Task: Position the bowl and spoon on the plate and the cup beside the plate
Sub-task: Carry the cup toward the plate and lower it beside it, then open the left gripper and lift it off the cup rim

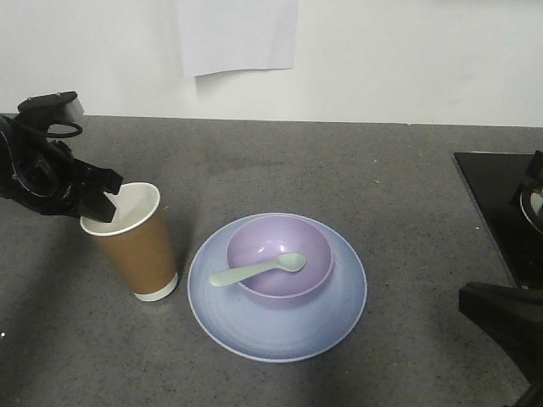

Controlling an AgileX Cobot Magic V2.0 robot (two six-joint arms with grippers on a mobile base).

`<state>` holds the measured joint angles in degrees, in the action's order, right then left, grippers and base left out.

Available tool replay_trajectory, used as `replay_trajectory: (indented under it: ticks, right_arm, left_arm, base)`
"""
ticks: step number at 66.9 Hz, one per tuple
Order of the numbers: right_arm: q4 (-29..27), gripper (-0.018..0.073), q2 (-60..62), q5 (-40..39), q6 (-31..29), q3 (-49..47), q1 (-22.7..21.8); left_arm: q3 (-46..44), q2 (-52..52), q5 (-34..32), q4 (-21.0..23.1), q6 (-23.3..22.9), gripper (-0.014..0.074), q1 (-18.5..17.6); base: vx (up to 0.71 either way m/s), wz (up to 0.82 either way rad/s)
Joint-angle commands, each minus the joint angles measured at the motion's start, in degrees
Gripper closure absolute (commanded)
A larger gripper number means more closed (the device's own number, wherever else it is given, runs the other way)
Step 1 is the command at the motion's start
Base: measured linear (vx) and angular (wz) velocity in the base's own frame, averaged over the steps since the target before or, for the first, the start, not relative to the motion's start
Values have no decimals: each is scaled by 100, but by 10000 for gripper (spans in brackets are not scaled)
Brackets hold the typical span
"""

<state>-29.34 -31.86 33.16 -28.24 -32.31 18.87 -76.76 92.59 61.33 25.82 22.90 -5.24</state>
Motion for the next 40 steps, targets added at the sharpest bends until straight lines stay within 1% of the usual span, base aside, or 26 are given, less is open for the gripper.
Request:
replay_trajectory:
  ticks: [1,26,40]
  right_arm:
    - [-109,562,-3,-377,-32,-151,-16]
    - [-109,562,-3,-377,-32,-151,-16]
    - [-109,562,-3,-377,-32,-151,-16]
  left_arm:
    - [-120,-197,14,176,4,525,-29]
    - [-120,-197,97,181,-1,345,-29]
    - [-126,-197,145,181,-1,295,-29]
  base:
    - [0,0]
    - [0,0]
    - [0,0]
